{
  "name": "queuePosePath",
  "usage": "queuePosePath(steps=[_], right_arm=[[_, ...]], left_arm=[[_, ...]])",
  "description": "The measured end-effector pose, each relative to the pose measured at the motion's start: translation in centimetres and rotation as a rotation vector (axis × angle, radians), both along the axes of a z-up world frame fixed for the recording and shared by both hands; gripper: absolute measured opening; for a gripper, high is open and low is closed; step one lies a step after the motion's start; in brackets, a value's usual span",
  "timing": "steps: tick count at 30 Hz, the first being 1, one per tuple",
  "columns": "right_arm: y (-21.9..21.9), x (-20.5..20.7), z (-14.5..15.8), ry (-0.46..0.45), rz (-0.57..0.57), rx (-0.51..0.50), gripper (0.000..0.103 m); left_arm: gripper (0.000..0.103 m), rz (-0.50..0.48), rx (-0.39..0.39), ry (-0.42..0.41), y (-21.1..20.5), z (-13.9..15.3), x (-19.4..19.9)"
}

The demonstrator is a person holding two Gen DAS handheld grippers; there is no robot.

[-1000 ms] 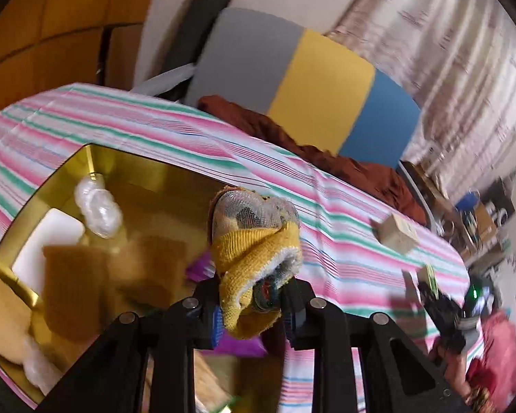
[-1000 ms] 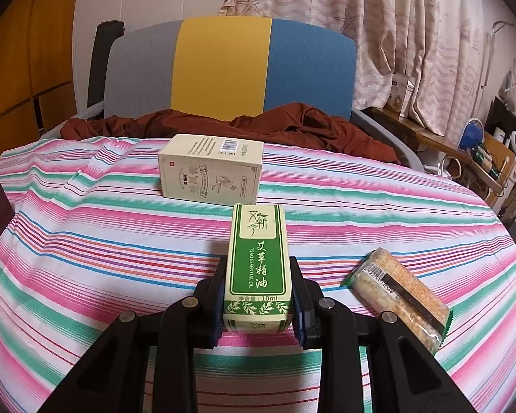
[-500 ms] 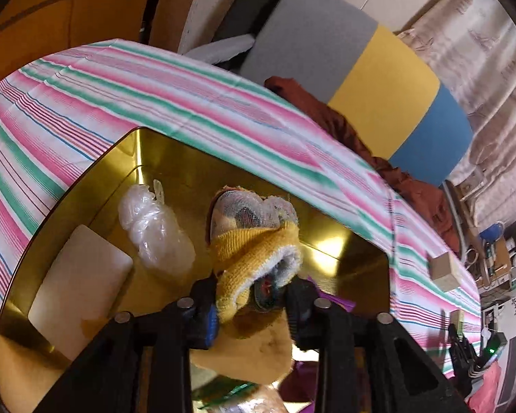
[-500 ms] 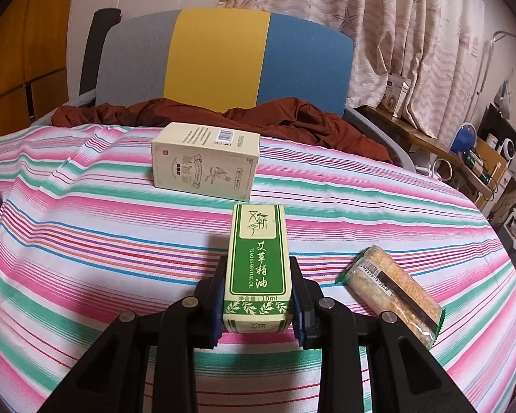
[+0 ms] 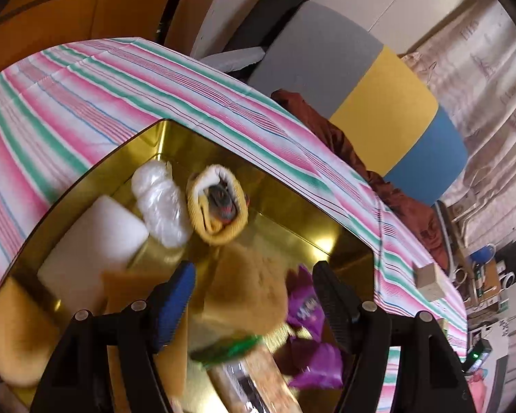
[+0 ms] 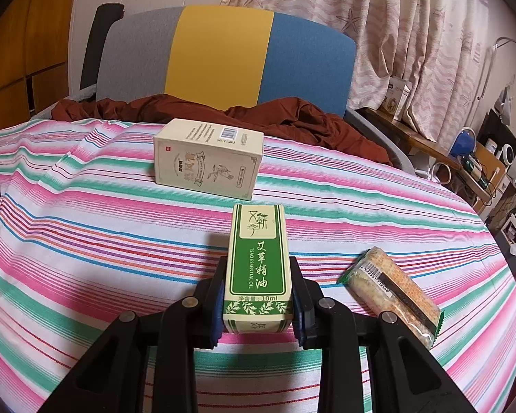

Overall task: Organize objects
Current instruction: 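Open the left gripper to drop the yellow item into the tray, then carry the green box over the tray and open the right gripper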

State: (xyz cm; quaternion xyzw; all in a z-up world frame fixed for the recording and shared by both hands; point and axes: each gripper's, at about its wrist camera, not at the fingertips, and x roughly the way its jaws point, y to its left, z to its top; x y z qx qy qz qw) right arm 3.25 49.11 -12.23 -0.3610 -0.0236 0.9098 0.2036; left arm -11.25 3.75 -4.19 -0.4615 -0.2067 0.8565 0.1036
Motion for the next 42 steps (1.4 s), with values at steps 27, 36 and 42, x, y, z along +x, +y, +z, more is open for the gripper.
queuePosePath(steps=[27, 36, 42], right_arm=[[-12.0, -0.7, 6.0, 0.113, 0.345, -0.195, 0.031], [-25.3, -6.2, 7.2, 0.069, 0.624, -0.293, 0.031], [-30.9, -10.9, 5.4, -0.040, 0.682, -0.295, 0.031]], left_arm=[[0.072, -0.006, -0.223, 0.209, -3.9, 3.7, 11.0], [0.072, -0.068, -0.192, 0.201, -0.9, 0.8, 11.7], [0.072, -0.046, -0.184, 0.204, -1.7, 0.7, 11.4]])
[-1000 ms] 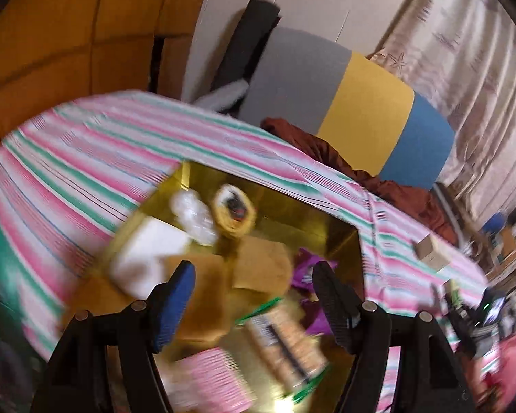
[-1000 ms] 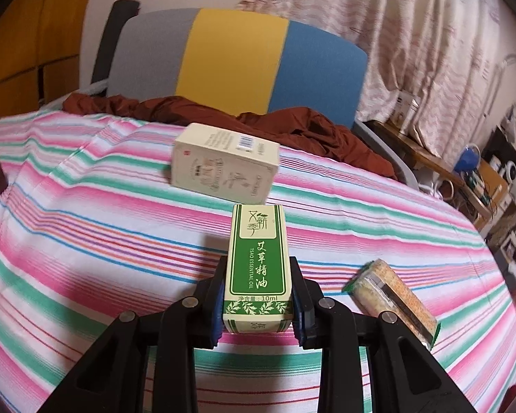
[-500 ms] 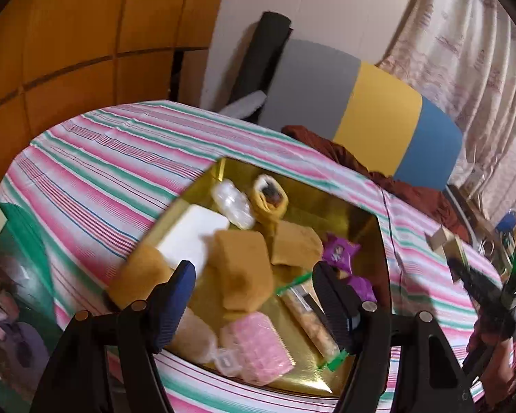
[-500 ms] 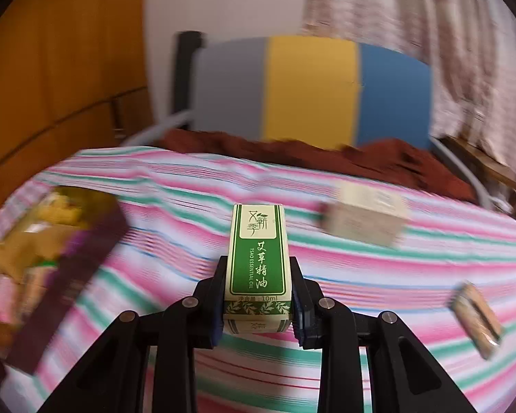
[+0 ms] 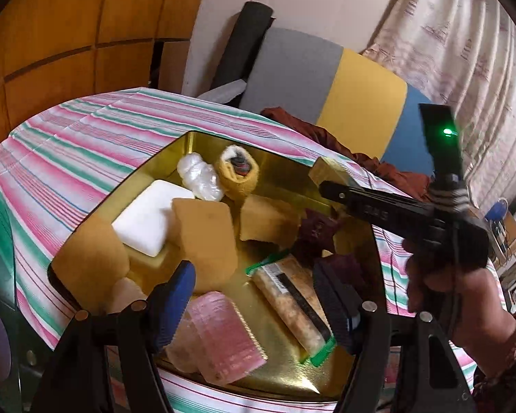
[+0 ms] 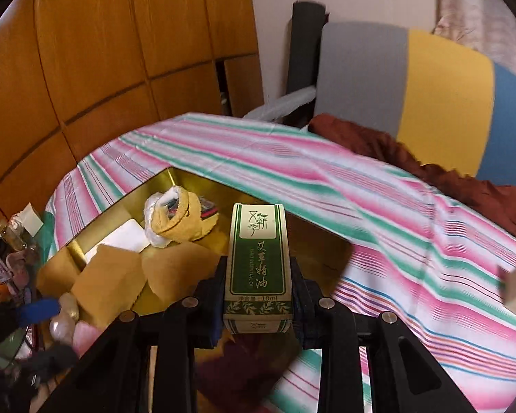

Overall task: Organize objects
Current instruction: 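Carry the green box over the tray and open the right gripper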

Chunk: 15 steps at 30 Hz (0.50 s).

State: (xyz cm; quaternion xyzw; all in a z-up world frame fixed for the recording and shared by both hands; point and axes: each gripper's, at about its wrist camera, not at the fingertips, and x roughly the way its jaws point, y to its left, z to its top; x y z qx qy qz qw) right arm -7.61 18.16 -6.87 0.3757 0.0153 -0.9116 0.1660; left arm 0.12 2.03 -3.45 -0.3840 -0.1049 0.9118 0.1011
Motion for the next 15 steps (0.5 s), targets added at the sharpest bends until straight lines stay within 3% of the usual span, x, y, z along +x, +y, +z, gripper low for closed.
queuePosePath(steps=[10, 13, 15], right_arm=[[-3.1, -4.5, -1.9, -0.072, -0.018, 0.038, 0.033], [-2.6, -4.2, -1.4, -0.047, -0.037, 0.018, 0.051], [-1.8, -3.5, -1.0, -0.040, -0.044, -0.011, 0.051]], left_arm=[[0.072, 0.038, 0.021, -0.027, -1.1, -0.6, -0.7], [0.072, 0.026, 0.016, -0.028, -0.6, -0.7, -0.5], [0.072, 0.017, 0.017, -0.026, -0.2, -0.7, -0.3]])
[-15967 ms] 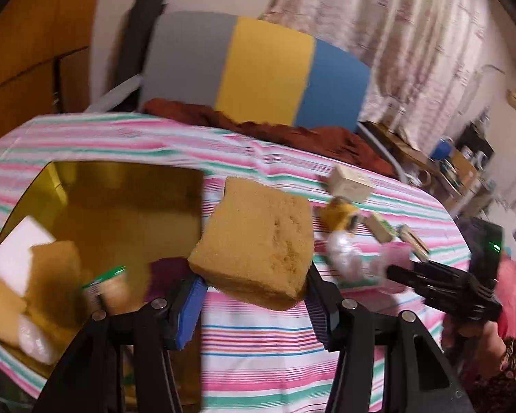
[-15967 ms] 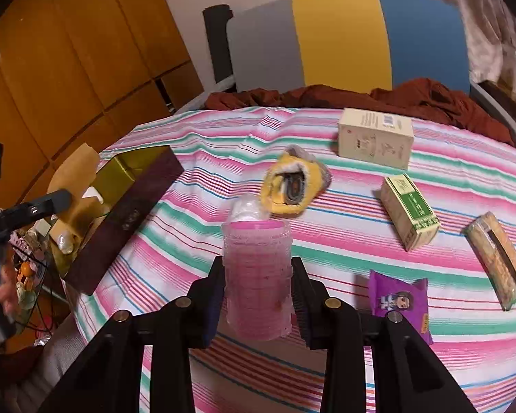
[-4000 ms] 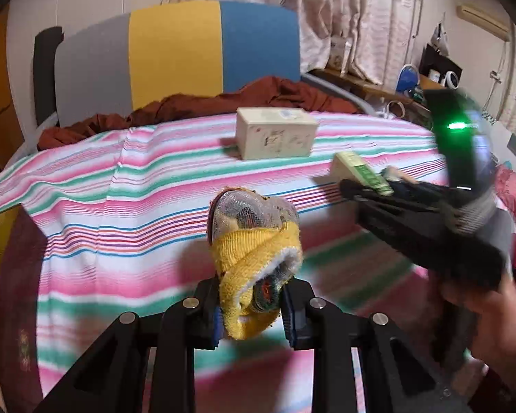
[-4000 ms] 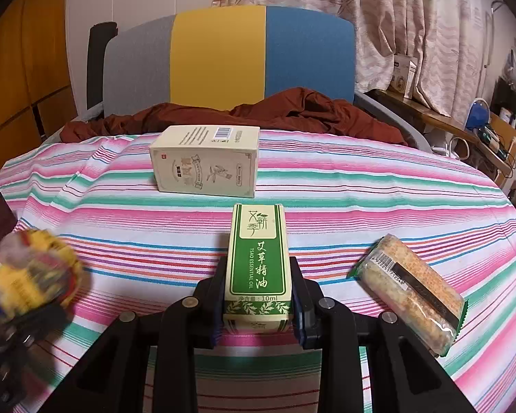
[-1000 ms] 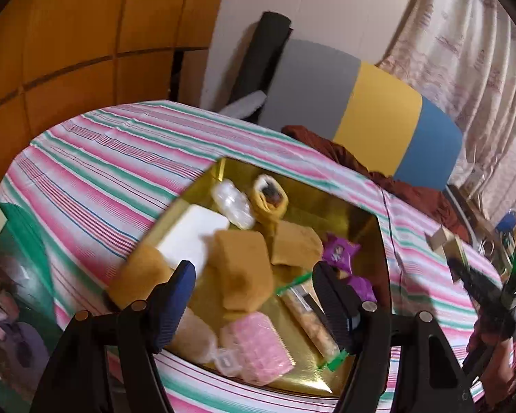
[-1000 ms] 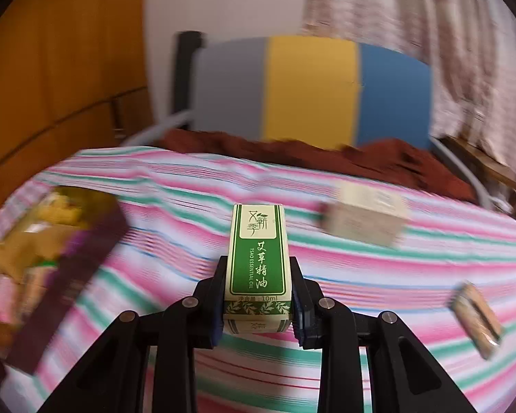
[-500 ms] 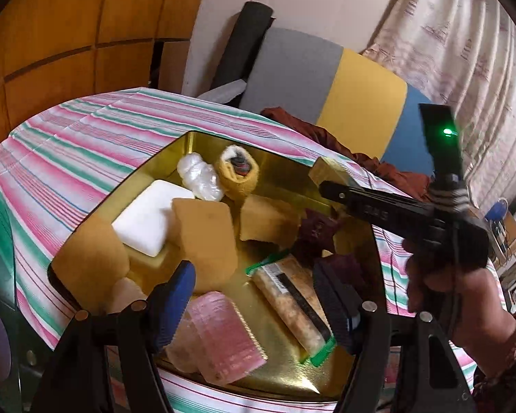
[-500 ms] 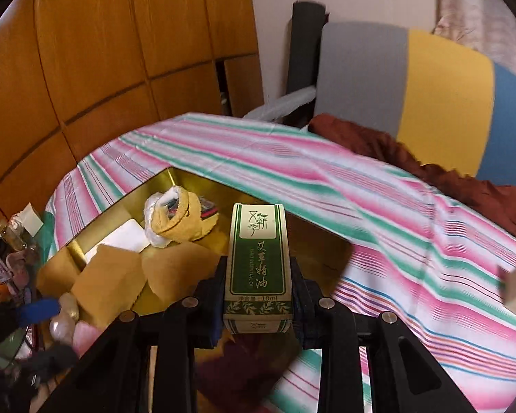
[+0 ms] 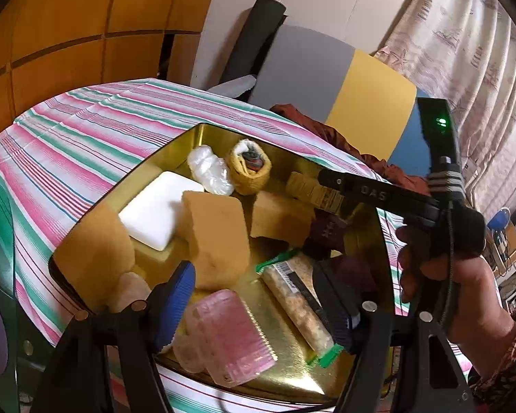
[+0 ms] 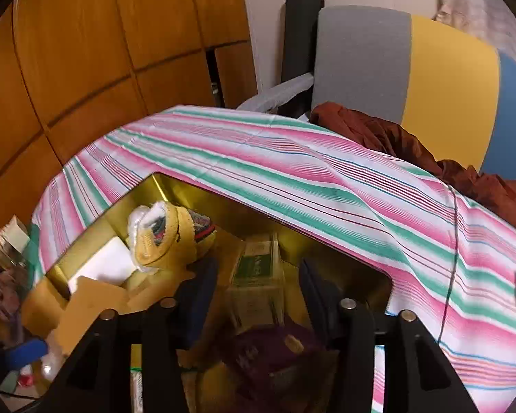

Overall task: Organize objects
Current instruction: 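Carry the green box over the tray and open the right gripper, then move both grippers back to the cream box and cracker packet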

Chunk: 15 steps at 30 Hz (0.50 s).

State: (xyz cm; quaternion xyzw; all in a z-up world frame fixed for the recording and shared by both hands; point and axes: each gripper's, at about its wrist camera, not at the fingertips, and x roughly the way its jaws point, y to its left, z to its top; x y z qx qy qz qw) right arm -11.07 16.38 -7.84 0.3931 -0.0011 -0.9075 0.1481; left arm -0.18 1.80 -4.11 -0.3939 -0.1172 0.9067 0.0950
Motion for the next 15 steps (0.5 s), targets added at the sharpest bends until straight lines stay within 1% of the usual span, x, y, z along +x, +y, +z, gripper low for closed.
queuePosePath(steps=[10, 15], right_arm=[[3.8, 4.9, 1.6, 0.049, -0.045, -0.081, 0.051], [5.3, 6.9, 2.3, 0.068, -0.074, -0.036, 0.053]], left_arm=[[0.072, -0.063, -0.017, 0.011, 2.2, 0.2, 1.0], [0.072, -0.097, -0.021, 0.010, 3.6, 0.2, 1.8]])
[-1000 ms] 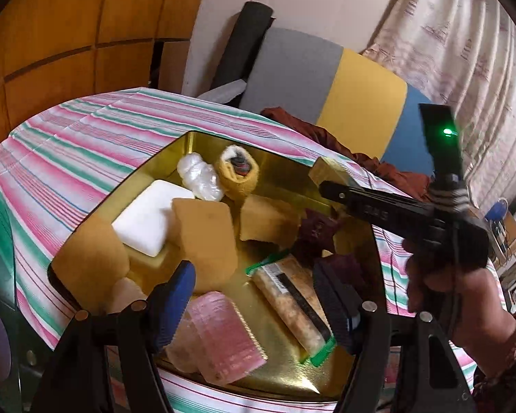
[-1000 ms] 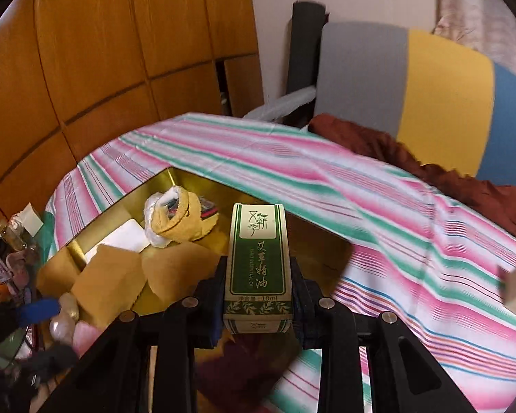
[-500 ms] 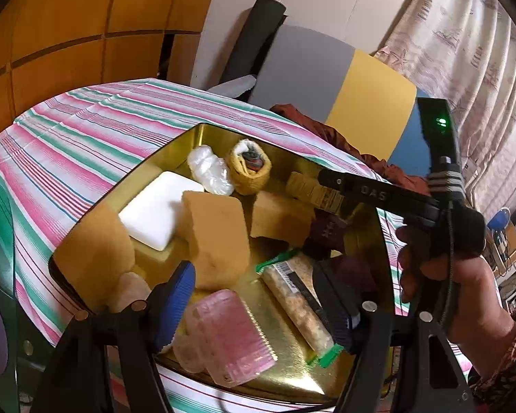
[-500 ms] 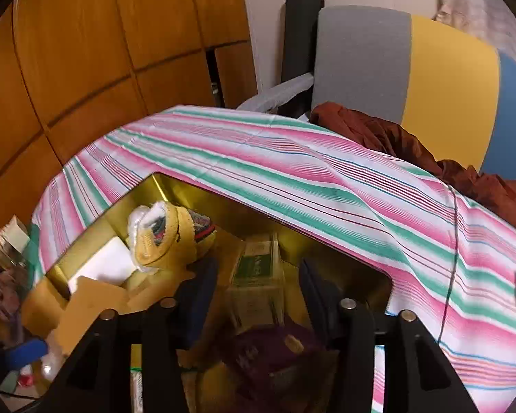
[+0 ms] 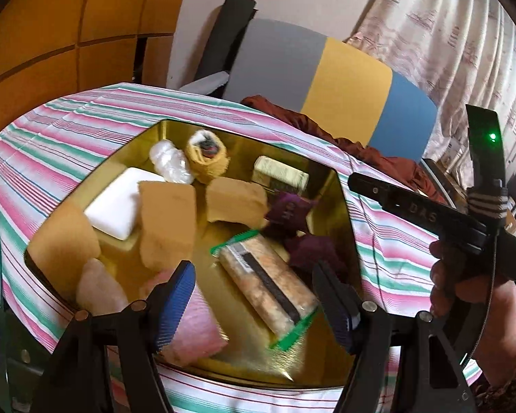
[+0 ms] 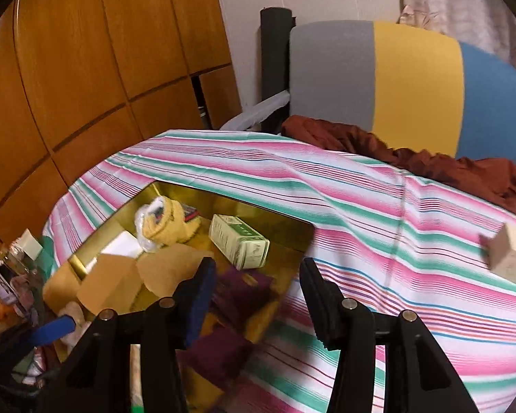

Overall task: Organize objects
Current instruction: 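Move both grippers back to the cream box and cracker packet, then grasp the cracker packet with the right gripper while the left grasps the cream box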

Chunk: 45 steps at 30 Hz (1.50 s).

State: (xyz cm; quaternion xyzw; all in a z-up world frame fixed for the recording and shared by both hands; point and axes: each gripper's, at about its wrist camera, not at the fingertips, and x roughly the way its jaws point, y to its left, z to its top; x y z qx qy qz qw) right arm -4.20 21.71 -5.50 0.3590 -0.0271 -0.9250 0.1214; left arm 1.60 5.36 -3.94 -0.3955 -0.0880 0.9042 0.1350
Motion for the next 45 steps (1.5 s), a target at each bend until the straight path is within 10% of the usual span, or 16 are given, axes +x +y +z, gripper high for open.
queuePosePath(steps=[31, 45], right_arm=[[23.0, 9.8, -2.2, -0.134, -0.338, 0.286, 0.075], [41.1, 11.2, -5.0, -0.206, -0.613, 0.153, 0.088]], left_arm=[[0.072, -0.373, -0.082, -0.026, 15.4, 0.1, 3.8], [0.072, -0.436, -0.114, -0.065, 19.9, -0.6, 3.5]])
